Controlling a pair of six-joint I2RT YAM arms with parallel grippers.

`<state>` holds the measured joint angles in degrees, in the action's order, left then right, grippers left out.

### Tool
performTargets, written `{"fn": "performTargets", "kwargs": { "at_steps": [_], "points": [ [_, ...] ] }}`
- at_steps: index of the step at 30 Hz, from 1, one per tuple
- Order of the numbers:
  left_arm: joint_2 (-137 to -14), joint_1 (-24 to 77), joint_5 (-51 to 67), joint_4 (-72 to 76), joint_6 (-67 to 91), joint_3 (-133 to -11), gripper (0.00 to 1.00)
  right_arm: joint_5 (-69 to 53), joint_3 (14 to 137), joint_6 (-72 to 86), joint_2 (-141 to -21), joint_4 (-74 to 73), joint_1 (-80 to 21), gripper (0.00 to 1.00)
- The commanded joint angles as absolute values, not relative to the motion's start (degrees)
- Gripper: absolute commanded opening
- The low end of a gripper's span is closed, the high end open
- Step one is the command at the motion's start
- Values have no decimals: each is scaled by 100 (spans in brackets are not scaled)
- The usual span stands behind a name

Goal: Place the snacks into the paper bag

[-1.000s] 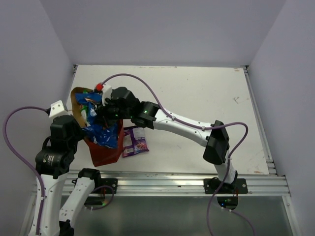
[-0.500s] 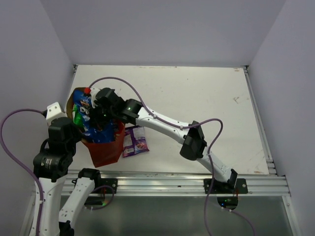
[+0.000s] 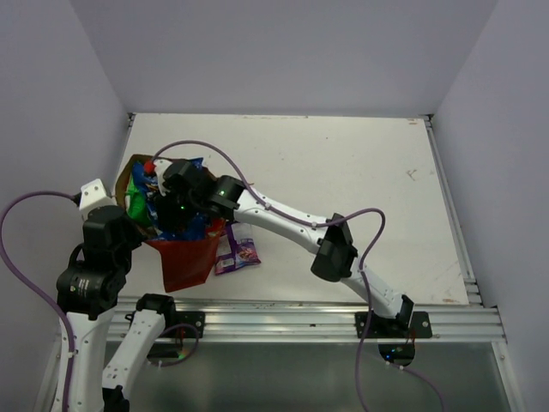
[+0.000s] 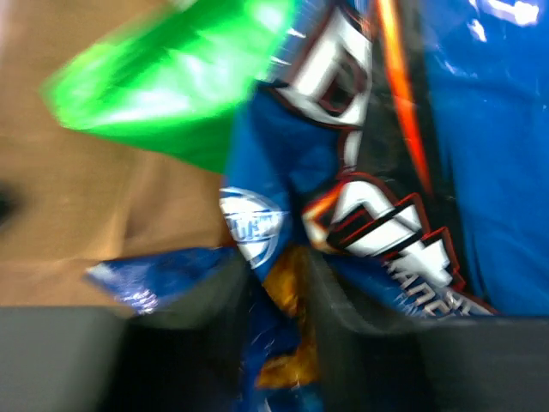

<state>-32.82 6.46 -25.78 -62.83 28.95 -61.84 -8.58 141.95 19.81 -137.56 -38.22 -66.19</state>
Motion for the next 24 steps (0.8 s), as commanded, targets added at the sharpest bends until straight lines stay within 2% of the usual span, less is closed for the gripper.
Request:
{"fn": "performTargets", "kwargs": {
  "at_steps": [1,2,4,5,8,11,14,15,17,20,24],
  "points": [
    [-3305,659,-2505,-6214,2909,-6363,0,-985,14993,1697,-13351,-3912,-6724,41],
    [-3313,659,-2496,-6188,2909,-6355,0,-950,15055,1696,-13046,-3833,-6724,51],
    [-3322,659,-2470,-6187,2927,-6337,0,-669,14890,1574,-12606,-3552,-6715,59],
    [-3322,659,-2461,-6170,2935,-6320,0,-485,14723,1504,-12038,-3464,-6724,70],
    [-3322,659,-2408,-6109,2953,-6232,0,306,14020,1144,-11270,-3436,-6715,82],
    [-3366,659,-2391,-6038,2944,-6179,0,1018,13134,835,-10452,-3787,-6724,84],
    [-3436,659,-2382,-5968,2909,-6187,0,1336,11299,957,-9460,-3736,-6715,84],
    [-3471,659,-2364,-5950,2892,-6205,0,1345,10241,1184,-9005,-3527,-6724,84],
    [-3507,659,-2364,-5950,2874,-6223,0,1310,8868,1458,-8597,-3306,-6724,84],
    [-3533,668,-2382,-5959,2830,-6258,0,1187,7678,1959,-8201,-2954,-6724,83],
    [-3560,659,-2338,-5977,2821,-6267,0,985,6988,2206,-8209,-2313,-6715,83]
  ]
}}
